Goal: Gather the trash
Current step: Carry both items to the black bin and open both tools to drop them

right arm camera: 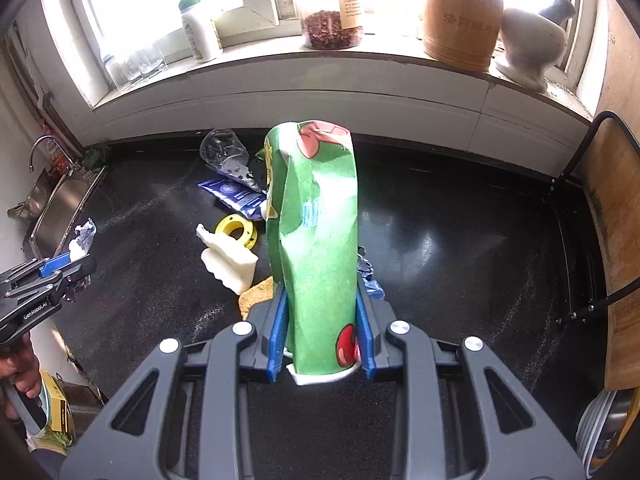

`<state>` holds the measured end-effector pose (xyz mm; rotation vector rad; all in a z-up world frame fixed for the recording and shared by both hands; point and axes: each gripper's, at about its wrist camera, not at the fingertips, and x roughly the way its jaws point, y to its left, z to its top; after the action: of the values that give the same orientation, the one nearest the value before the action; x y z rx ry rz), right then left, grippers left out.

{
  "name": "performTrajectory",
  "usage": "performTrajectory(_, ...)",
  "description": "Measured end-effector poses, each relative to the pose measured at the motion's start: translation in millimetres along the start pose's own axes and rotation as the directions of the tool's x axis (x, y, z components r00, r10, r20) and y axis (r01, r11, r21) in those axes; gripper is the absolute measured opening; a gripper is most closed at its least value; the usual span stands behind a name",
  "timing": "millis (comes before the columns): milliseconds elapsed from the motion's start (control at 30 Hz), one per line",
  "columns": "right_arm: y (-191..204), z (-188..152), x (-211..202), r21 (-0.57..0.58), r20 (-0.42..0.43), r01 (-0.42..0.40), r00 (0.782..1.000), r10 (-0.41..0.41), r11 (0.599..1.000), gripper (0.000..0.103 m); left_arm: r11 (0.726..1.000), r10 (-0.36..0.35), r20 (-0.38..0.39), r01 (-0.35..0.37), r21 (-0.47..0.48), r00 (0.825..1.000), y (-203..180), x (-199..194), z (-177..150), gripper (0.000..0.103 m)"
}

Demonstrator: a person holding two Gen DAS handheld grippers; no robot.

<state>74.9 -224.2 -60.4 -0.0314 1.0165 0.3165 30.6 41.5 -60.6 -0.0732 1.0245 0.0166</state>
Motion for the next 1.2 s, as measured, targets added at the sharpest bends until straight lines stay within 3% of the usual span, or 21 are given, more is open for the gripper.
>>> performTrajectory(200, 92.3, 8.7, 5.3, -0.152, -0.028, -0.147, 0.989, 0.144, 0.977, 0.030, 0.990, 0.095, 0.045, -0.090, -0.112, 0.994, 62.8, -36.6, -27.8, 0.034)
performTrajectory(300, 156.9, 6.5, 11.5, -0.255, -0.073, -0.251, 0.968, 0.240, 0.934, 0.030, 0.969, 0.163, 0.046, -0.151, -0.194, 0.986, 104.8, -56.4, -54.9, 0.034)
performTrajectory(400, 226.7, -0.4, 14.8, -0.362, -0.133, -0.349, 0.937, 0.323, 0.864, 0.030, 0.931, 0.238, 0.022, -0.222, -0.289, 0.971, 148.3, -74.1, -90.4, 0.034)
performTrajectory(500, 295.7, -14.4, 16.1, -0.445, -0.207, -0.443, 0.897, 0.392, 0.778, 0.030, 0.877, 0.301, -0.025, -0.287, -0.386, 0.953, 192.0, -89.0, -132.7, 0.034)
performTrajectory(633, 384.3, -42.7, 18.3, -0.531, -0.320, -0.551, 0.834, 0.449, 0.644, 0.030, 0.783, 0.372, -0.101, -0.371, -0.499, 0.923, 243.3, -106.5, -194.4, 0.034)
performTrajectory(733, 441.8, -69.5, 23.5, -0.564, -0.407, -0.615, 0.787, 0.463, 0.550, 0.030, 0.711, 0.396, -0.152, -0.407, -0.574, 0.906, 277.2, -113.4, -238.2, 0.035)
performTrajectory(867, 506.5, -107.6, 38.3, -0.570, -0.512, -0.677, 0.736, 0.444, 0.465, 0.030, 0.622, 0.390, -0.220, -0.431, -0.654, 0.894, 314.6, -105.3, -293.7, 0.035)
performTrajectory(967, 541.4, -136.8, 54.9, -0.581, -0.566, -0.701, 0.714, 0.413, 0.415, 0.031, 0.558, 0.366, -0.243, -0.421, -0.715, 0.898, 337.7, -89.5, -336.0, 0.035)
performTrajectory(1200, 606.0, -201.5, 111.8, -0.627, -0.632, -0.687, 0.724, 0.276, 0.368, 0.031, 0.482, 0.294, -0.226, -0.348, -0.804, 0.929, 379.3, -30.1, -401.3, 0.035)
